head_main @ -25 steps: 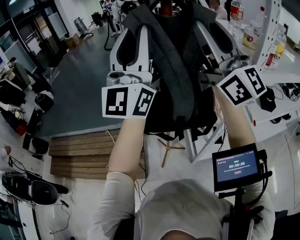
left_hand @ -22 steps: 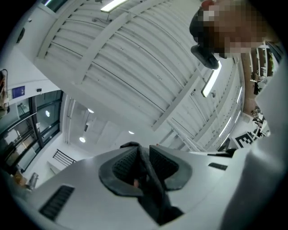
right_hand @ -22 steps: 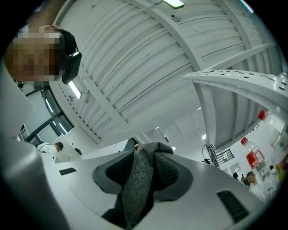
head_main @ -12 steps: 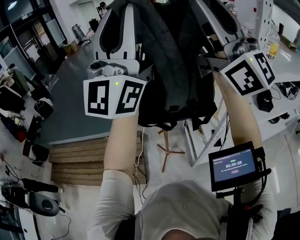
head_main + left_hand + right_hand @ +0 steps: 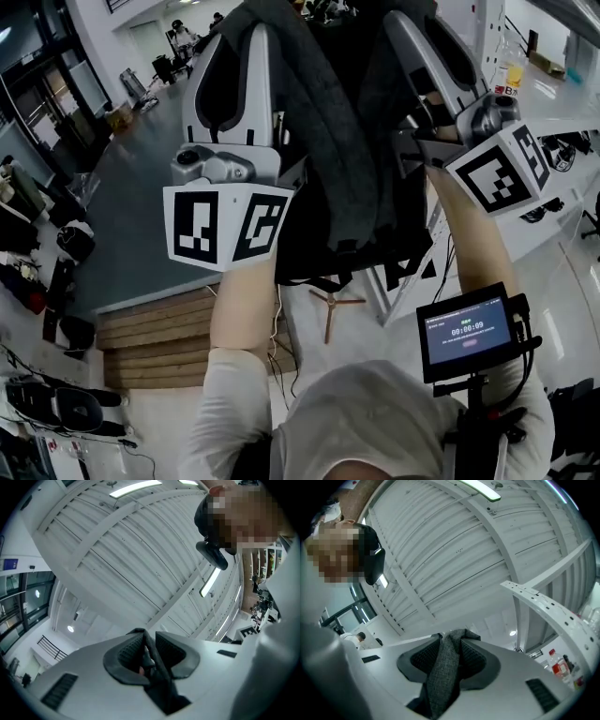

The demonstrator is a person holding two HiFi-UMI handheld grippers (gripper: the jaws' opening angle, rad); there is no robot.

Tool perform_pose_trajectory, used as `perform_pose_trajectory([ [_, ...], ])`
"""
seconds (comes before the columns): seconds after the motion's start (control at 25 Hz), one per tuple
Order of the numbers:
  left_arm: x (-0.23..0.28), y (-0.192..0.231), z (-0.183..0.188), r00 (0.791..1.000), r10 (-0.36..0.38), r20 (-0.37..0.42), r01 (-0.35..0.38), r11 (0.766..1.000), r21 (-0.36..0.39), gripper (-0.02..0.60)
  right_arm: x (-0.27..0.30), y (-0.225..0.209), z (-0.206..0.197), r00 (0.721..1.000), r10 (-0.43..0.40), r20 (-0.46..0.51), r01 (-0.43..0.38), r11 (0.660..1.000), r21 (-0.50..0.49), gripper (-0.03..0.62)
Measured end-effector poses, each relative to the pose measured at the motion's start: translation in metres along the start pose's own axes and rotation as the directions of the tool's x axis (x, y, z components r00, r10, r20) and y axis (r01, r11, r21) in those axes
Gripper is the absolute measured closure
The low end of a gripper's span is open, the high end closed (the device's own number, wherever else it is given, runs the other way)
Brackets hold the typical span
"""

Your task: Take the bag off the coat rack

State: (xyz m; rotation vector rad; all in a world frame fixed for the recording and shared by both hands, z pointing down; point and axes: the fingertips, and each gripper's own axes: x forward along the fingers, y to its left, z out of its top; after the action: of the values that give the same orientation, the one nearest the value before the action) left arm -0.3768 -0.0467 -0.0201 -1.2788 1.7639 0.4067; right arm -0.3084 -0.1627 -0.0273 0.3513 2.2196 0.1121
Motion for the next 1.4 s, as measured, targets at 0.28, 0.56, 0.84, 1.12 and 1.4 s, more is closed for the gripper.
perform_pose_trajectory([
  [0.28, 0.018, -0.026, -0.065, 0.997, -0.079, -0.017, 0.075, 0.984, -0.161, 0.499, -0.045, -0.044, -0.010, 0.979, -0.184, -0.086, 0.174, 0.978, -0.116, 0.453],
  [0.56, 0.006, -0.149, -0.056, 0.979, -0.205, -0.001, 0.192, 0.918, -0.348, 0.500, -0.156, -0.024, 0.072, 0.922, -0.372, -0.107, 0.335, 0.905, -0.264, 0.456],
  [0.84, -0.011, -0.259, -0.047, 0.958, -0.287, 0.024, 0.264, 0.845, -0.465, 0.502, -0.254, -0.010, 0.137, 0.870, -0.486, -0.082, 0.442, 0.843, -0.305, 0.463],
  [1.12, -0.045, -0.404, 0.000, 0.947, -0.321, 0.019, 0.269, 0.759, -0.593, 0.502, -0.376, 0.045, 0.241, 0.822, -0.560, -0.103, 0.499, 0.796, -0.343, 0.465],
  [1.4, -0.092, -0.487, -0.011, 0.917, -0.400, -0.010, 0.266, 0.629, -0.730, 0.502, -0.458, 0.078, 0.272, 0.754, -0.646, -0.118, 0.579, 0.739, -0.343, 0.465],
])
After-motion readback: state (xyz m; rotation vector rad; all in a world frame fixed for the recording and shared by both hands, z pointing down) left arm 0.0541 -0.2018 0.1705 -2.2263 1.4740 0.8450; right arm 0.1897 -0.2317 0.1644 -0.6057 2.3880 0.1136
